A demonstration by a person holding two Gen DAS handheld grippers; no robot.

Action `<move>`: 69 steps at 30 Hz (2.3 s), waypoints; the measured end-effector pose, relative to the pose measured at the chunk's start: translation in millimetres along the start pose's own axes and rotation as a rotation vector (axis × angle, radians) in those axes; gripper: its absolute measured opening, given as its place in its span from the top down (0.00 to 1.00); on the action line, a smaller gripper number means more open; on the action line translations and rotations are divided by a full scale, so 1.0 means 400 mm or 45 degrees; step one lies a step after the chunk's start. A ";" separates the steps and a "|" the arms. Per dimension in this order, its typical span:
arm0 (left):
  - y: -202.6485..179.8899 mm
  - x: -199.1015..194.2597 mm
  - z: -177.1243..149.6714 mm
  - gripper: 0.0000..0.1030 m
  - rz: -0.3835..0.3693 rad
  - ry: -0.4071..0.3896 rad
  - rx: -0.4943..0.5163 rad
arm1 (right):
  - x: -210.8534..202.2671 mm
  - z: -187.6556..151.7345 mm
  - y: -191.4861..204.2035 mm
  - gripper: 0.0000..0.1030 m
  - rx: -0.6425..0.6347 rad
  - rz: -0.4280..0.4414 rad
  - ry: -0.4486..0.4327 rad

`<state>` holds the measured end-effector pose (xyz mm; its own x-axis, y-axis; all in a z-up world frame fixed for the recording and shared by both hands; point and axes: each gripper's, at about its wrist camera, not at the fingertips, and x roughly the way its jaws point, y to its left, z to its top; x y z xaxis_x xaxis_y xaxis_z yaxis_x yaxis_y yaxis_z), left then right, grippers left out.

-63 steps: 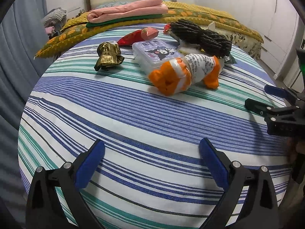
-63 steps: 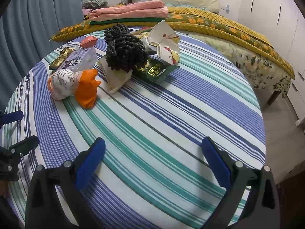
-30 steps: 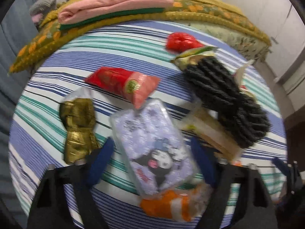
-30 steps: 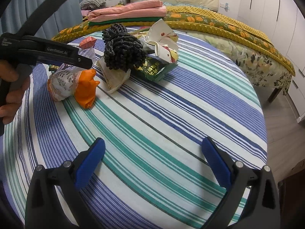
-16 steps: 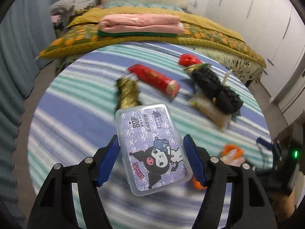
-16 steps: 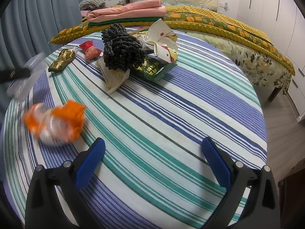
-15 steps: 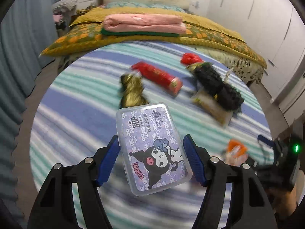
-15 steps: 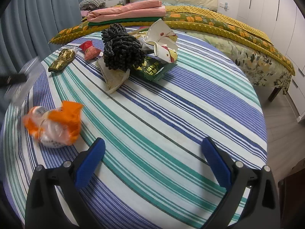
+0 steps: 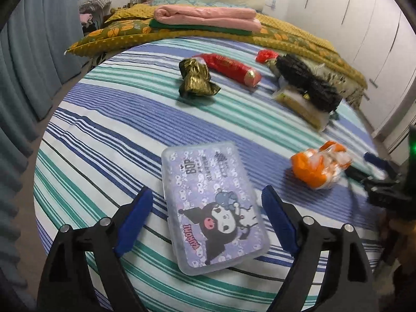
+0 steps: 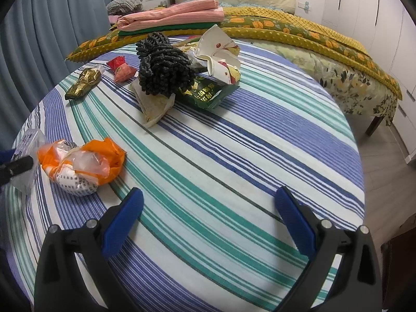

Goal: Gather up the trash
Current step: 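Hold the box in the left tool while the right tool approaches the orange-white bag, then grasp the orange-white plastic bag with the right tool while the left tool holds the box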

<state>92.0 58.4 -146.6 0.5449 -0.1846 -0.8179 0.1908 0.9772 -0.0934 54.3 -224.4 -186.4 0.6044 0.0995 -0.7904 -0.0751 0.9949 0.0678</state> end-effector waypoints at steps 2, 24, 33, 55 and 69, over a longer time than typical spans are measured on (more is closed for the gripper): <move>0.001 0.004 -0.007 0.15 0.017 -0.013 0.007 | -0.003 0.000 -0.006 0.05 0.016 0.020 -0.010; -0.010 0.010 -0.024 0.10 0.079 -0.041 0.047 | 0.015 0.073 0.081 0.05 -0.193 -0.141 0.011; -0.008 0.011 -0.022 0.09 0.084 -0.038 0.049 | -0.089 0.019 0.073 0.05 0.262 0.168 -0.051; -0.008 0.010 -0.023 0.08 0.075 -0.040 0.043 | -0.040 -0.018 0.078 0.05 0.013 0.105 0.114; -0.007 0.005 -0.026 0.06 0.045 -0.018 0.070 | -0.081 0.019 0.107 0.05 -0.261 0.281 0.057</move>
<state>84.2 56.4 -154.0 0.5636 -0.1519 -0.8120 0.2154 0.9760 -0.0330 37.4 -184.9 -153.4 0.5206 0.3071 -0.7967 -0.3619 0.9245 0.1198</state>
